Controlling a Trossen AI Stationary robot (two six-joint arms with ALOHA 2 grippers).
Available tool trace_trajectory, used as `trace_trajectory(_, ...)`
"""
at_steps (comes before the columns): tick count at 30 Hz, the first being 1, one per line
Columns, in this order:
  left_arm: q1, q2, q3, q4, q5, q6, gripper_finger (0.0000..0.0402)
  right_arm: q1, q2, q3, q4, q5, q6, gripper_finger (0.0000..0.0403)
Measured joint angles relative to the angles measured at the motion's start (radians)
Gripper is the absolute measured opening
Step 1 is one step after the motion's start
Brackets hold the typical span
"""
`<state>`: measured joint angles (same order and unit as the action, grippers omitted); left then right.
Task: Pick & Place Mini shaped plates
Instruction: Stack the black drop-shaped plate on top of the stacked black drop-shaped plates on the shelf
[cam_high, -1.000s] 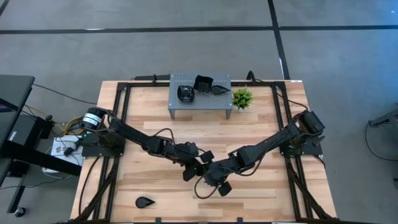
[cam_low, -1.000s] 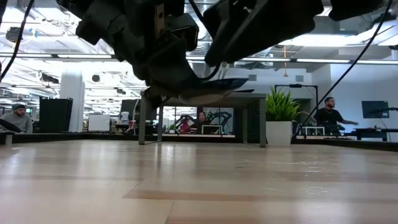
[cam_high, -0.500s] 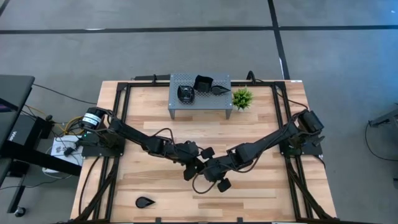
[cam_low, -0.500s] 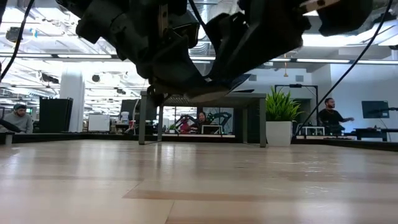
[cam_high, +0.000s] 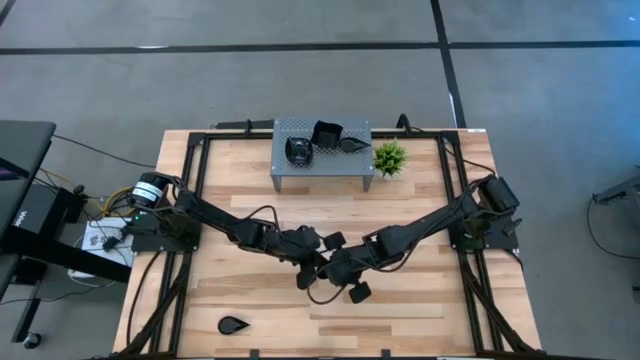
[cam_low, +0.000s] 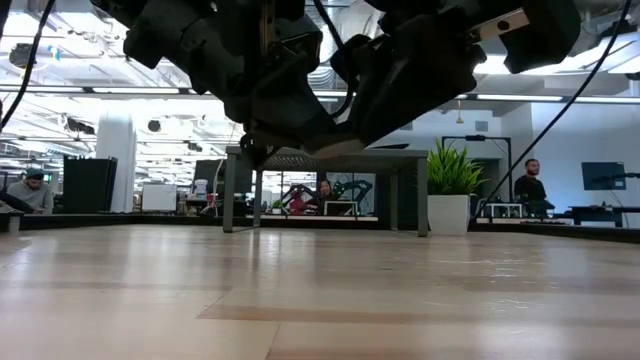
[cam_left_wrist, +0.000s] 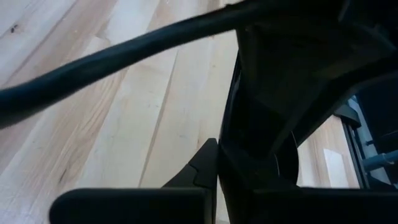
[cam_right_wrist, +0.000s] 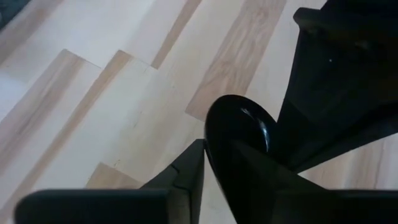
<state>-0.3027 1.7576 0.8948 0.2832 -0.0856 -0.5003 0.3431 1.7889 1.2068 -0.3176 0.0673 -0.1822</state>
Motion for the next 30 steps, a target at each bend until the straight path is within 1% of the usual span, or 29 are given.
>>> trace_trajectory(6,0.001,0.0,0.0,0.0,0.003,0.001,0.0012,-0.001,0.0,0.0,0.008,-0.041,0.0,0.0048)
trace_trajectory(17,0.002,0.0,0.0,0.004,-0.027,0.0,0.0015,-0.006,0.0,0.0,0.007,-0.045,-0.002,0.0009)
trace_trajectory(24,0.001,0.0,0.0,0.011,-0.048,-0.001,0.0048,-0.006,0.0,0.0,-0.001,-0.045,0.013,0.0005)
trace_trajectory(30,0.001,0.0,0.002,0.016,-0.108,-0.001,0.0072,-0.006,0.0,0.0,-0.022,-0.045,0.137,0.0005)
